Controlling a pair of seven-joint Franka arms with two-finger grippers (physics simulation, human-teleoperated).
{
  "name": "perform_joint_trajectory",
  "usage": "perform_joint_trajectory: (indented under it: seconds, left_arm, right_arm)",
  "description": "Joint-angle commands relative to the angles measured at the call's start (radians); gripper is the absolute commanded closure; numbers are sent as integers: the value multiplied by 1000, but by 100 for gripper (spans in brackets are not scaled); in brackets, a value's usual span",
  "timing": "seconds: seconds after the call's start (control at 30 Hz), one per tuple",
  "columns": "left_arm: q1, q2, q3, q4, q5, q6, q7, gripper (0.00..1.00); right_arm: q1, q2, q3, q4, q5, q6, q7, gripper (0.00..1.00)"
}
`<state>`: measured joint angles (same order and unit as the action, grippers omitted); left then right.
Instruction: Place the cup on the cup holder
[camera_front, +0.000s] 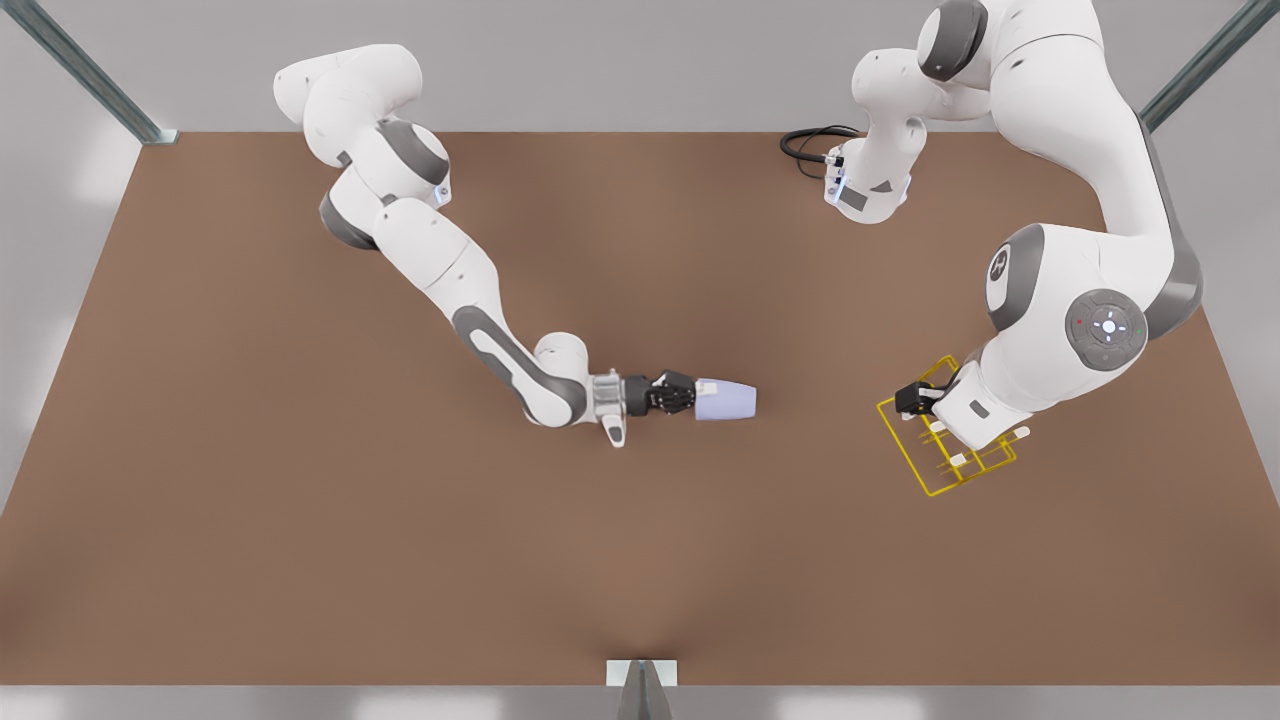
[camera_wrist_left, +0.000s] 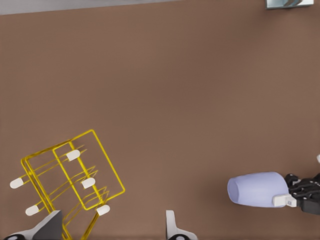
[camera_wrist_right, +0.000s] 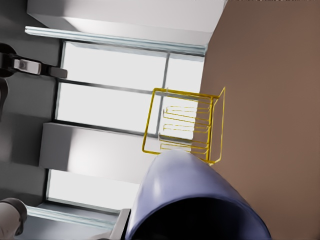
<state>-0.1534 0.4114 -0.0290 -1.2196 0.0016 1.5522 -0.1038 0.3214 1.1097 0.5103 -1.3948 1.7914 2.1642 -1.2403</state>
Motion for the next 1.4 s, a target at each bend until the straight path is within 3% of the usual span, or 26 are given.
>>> perform_joint_trajectory:
  seconds: [0.0,0.13,0.23,0.33,1.03,1.13,1.27,1.33,1.37]
  left_arm:
    - [-1,0,0,0,0,0,-10,0]
    - [0,0,0,0,0,0,-16,0]
    - [-2,0,0,0,0,-1,-16,0]
    - [-2,0,0,0,0,-1,-17,0]
    - [-28,-5,-2,0,-2,-4,-89,0]
    - [-130,-2,-8,6,-72,3,-539,0]
    - [-253,86,-9,8,-146,265,-1809,0]
    - [-271,121,-9,6,-147,358,-2059,0]
    - [-301,142,-8,8,-144,378,-2145,0]
  right_arm:
    - [2,-1,1,-3,9,72,-271,79]
    - [19,6,1,5,8,135,-254,78]
    - [25,12,1,7,13,154,-251,22]
    - [25,4,2,5,16,160,-252,7]
    - [-54,-309,-65,-389,-10,264,-251,5]
    - [-87,-404,-65,-486,-10,264,-248,5]
    - [-174,-602,-90,-654,-63,267,-225,5]
    - [-215,-732,-185,-736,-245,243,-134,5]
    - [-219,-778,-294,-737,-427,122,16,5]
